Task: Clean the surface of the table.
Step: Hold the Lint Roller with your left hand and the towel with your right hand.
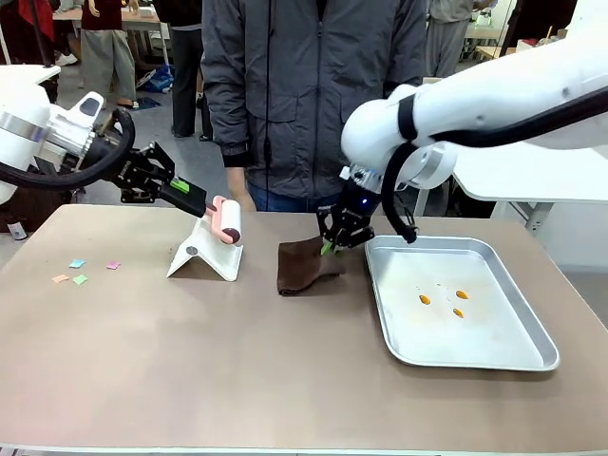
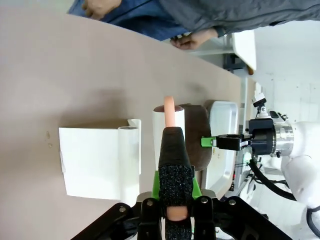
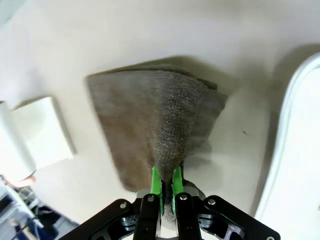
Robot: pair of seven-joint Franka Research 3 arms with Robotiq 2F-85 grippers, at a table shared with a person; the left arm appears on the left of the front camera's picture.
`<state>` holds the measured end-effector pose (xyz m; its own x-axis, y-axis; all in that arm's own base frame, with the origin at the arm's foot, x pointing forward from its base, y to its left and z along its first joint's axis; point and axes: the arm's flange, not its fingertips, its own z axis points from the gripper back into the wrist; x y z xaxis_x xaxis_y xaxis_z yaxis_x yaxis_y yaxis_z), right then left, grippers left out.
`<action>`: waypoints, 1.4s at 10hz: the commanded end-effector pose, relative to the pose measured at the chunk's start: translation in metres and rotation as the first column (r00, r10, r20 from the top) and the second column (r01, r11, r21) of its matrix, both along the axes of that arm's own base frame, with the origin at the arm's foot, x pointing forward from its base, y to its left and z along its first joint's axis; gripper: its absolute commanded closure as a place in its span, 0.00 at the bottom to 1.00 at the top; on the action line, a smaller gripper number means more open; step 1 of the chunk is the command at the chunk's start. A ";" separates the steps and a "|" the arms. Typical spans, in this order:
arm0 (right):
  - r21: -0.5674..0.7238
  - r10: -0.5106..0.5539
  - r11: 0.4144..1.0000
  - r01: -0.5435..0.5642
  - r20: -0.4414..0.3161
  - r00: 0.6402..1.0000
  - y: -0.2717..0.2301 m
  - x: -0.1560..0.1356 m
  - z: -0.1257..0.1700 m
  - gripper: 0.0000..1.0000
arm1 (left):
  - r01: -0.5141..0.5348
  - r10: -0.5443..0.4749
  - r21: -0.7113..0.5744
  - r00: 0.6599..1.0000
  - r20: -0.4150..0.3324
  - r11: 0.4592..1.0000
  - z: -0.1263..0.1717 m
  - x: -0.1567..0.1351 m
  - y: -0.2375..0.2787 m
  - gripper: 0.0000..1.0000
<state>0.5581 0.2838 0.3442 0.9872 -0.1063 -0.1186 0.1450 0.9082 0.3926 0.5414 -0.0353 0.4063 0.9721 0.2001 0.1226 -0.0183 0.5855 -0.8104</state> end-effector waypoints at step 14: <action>0.844 -0.181 0.512 -0.160 0.288 0.940 -0.240 -0.234 0.098 1.00 | -0.099 0.069 -0.454 0.994 -0.083 0.885 0.026 -0.176 0.139 1.00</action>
